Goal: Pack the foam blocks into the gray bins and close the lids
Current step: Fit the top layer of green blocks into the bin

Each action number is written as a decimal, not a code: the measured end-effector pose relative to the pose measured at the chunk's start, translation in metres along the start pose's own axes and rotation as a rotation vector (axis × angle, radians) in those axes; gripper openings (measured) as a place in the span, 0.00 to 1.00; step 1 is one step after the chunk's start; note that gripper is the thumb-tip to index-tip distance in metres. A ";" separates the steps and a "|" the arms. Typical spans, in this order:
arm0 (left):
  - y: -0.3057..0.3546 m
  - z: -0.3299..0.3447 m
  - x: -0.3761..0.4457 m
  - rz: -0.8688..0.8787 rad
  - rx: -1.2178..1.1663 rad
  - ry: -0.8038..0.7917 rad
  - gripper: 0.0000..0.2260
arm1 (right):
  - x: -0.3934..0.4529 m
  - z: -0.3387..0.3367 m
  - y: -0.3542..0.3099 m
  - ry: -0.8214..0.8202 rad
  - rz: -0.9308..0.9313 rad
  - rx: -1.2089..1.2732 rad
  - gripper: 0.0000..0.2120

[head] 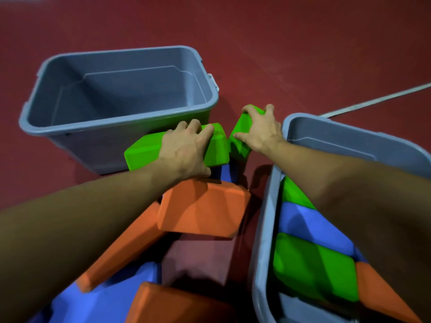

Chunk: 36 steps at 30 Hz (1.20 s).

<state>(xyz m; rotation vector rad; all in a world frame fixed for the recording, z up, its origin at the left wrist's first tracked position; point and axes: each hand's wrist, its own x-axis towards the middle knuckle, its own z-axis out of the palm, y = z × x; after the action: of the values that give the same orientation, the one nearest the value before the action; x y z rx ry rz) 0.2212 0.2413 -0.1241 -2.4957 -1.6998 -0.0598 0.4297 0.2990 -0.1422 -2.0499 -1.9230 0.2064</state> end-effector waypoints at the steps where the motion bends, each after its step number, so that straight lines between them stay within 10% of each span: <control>1: -0.004 -0.007 -0.002 -0.016 0.000 0.014 0.42 | -0.002 -0.006 -0.001 0.040 -0.005 0.023 0.30; 26: 0.127 -0.244 -0.004 -0.058 -0.577 0.415 0.38 | -0.136 -0.268 0.095 0.606 0.213 0.343 0.38; 36: 0.192 -0.167 0.051 0.013 -1.219 0.220 0.34 | -0.161 -0.264 0.206 0.295 0.192 0.178 0.45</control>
<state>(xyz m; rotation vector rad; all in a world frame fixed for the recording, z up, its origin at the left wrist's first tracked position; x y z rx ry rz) 0.4240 0.1982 0.0321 -2.9518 -1.8147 -1.7594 0.6956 0.0956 0.0194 -2.0163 -1.4812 0.1073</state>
